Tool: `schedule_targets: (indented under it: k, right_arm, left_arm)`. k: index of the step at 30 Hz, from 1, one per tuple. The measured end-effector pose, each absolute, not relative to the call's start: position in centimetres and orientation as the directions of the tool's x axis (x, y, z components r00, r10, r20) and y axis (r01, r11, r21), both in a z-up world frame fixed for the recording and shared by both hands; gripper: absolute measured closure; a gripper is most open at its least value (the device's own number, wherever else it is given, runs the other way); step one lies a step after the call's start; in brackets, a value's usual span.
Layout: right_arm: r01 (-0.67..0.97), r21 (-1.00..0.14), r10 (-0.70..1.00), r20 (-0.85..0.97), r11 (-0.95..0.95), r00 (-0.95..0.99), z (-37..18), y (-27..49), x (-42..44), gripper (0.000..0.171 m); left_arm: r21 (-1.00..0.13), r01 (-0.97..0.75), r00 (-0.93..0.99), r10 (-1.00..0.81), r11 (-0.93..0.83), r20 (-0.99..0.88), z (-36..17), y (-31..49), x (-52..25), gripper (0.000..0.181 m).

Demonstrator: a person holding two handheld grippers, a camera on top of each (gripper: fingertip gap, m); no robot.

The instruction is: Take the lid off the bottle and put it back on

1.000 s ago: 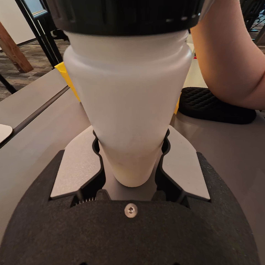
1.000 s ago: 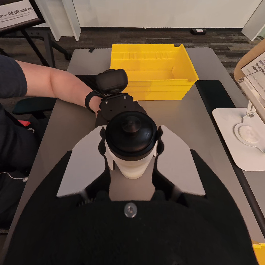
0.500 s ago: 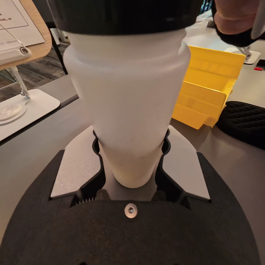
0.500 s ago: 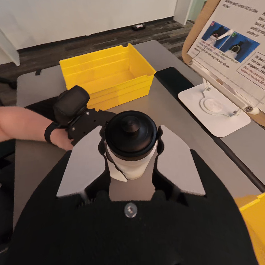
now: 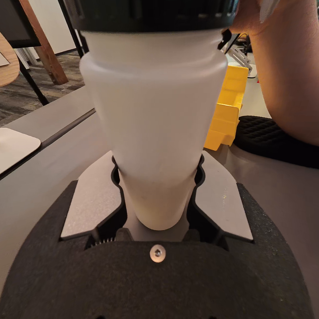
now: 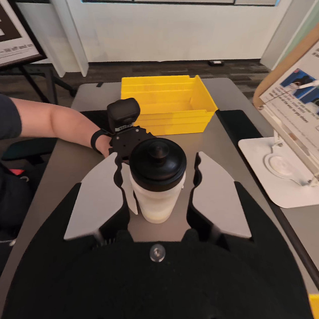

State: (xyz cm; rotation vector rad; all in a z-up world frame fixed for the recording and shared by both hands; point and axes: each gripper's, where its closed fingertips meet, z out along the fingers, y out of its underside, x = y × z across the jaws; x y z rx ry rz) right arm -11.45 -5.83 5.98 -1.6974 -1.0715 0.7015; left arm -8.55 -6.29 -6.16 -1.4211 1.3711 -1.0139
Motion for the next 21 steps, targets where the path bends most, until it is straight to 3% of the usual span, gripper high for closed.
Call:
schedule_targets:
  k: [3,5,17,21]
  right_arm:
    - [0.401,-0.905,0.907,0.04,-0.145,0.419,4.7,-6.1,-11.8,0.091]
    - [0.427,-0.895,0.896,0.081,-0.128,0.437,4.5,-5.7,-11.8,0.101]
    - [0.339,-0.901,0.708,0.051,-0.272,0.705,4.4,-3.1,-12.4,0.101]
    - [0.332,-0.901,0.648,0.077,-0.281,0.758,4.4,-2.9,-12.5,0.101]
  left_arm:
    - [-0.962,-0.272,0.054,-0.998,0.009,-0.025,-6.2,-6.3,-8.6,0.094]
    - [-0.961,-0.276,0.06,-0.998,0.01,-0.028,-6.2,-6.3,-8.6,0.094]
    - [-0.955,-0.291,0.318,-0.948,-0.064,-0.033,-6.2,-3.3,-9.7,0.094]
    - [-0.954,-0.293,0.322,-0.946,-0.065,-0.035,-6.2,-3.2,-9.9,0.094]
